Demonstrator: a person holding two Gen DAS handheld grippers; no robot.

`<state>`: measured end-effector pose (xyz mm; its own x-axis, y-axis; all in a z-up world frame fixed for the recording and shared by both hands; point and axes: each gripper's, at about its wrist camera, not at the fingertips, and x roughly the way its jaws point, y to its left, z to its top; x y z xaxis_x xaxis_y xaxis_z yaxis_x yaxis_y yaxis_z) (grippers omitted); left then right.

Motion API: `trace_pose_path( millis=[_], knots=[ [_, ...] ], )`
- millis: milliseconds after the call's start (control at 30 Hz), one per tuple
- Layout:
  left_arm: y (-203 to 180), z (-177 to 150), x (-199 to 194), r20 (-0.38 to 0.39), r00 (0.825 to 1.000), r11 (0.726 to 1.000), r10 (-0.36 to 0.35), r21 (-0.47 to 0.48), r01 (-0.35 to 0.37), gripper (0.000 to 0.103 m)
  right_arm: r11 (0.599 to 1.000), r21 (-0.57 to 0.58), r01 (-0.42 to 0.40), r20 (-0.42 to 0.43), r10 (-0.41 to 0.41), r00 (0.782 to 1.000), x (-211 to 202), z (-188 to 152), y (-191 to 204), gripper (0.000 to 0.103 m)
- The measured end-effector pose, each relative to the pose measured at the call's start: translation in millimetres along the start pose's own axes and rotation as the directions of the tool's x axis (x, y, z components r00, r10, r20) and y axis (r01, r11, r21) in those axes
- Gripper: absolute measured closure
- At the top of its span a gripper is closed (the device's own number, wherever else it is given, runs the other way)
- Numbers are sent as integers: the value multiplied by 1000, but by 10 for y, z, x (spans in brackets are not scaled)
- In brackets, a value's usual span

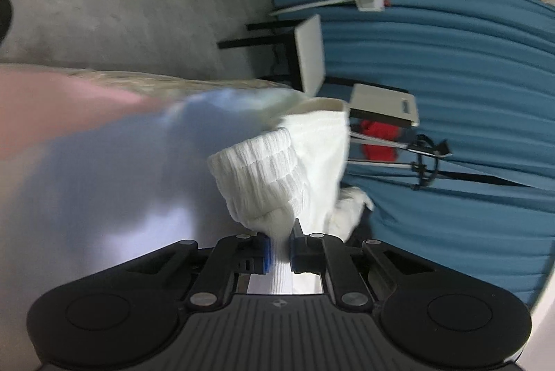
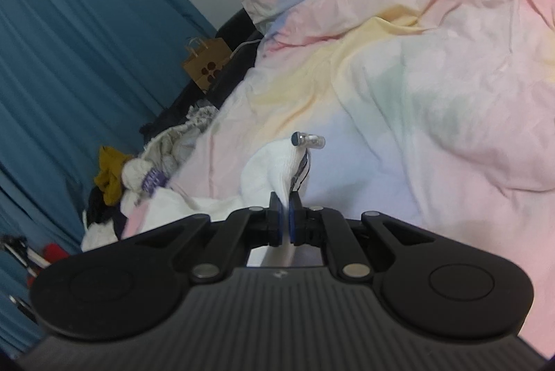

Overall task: Fold clothes
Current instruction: 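Lift the garment with both grippers and fold it over, then open the left gripper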

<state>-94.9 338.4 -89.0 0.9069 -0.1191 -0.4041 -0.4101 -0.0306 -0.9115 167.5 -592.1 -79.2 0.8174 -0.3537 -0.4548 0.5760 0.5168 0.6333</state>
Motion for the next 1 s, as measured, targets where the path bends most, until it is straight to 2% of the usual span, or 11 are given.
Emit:
trace_pose_path(
  millis=[100, 233, 367, 433, 533, 600, 700, 767, 833, 933, 1000],
  knots=[
    [-452, 103, 204, -1, 1000, 999, -12, 33, 12, 93, 998, -62, -34, 6, 35, 999, 144, 89, 421, 96],
    [-1115, 227, 773, 37, 999, 994, 15, 104, -19, 93, 988, -152, -18, 2, 18, 1000, 763, -105, 885, 96],
    [-1512, 345, 1521, 92, 991, 982, 94, 157, -108, 93, 970, -242, 0, 0, 0, 1000, 1394, -310, 1344, 96],
    [-1621, 422, 1957, 111, 983, 969, 146, 183, -165, 93, 958, -286, 9, 0, -9, 1000, 1710, -413, 1574, 96],
    [-1731, 481, 2593, 148, 959, 924, 241, 268, -274, 93, 936, -351, 22, 0, -23, 1000, 2184, -567, 1919, 96],
    [-1760, 528, 2949, 161, 947, 898, 279, 305, -317, 92, 919, -394, 30, 1, -33, 999, 2499, -670, 2148, 96],
    [-1788, 546, 3309, 171, 935, 867, 309, 354, -351, 92, 889, -457, 43, 3, -46, 999, 2973, -824, 2493, 96],
    [-1809, 541, 3463, 174, 930, 850, 323, 379, -366, 91, 883, -468, 39, 5, -42, 999, 3048, -861, 2501, 94],
    [-1814, 531, 3478, 163, 937, 848, 308, 400, -348, 88, 884, -466, 25, -1, -29, 1000, 3064, -856, 2479, 90],
    [-1794, 511, 3343, 121, 962, 854, 246, 442, -274, 75, 907, -419, -33, -60, 9, 998, 2968, -697, 2407, 84],
    [-1773, 458, 3152, 105, 975, 857, 194, 466, -221, 49, 922, -374, -98, -122, 56, 991, 2836, -585, 2325, 76]
  ],
)
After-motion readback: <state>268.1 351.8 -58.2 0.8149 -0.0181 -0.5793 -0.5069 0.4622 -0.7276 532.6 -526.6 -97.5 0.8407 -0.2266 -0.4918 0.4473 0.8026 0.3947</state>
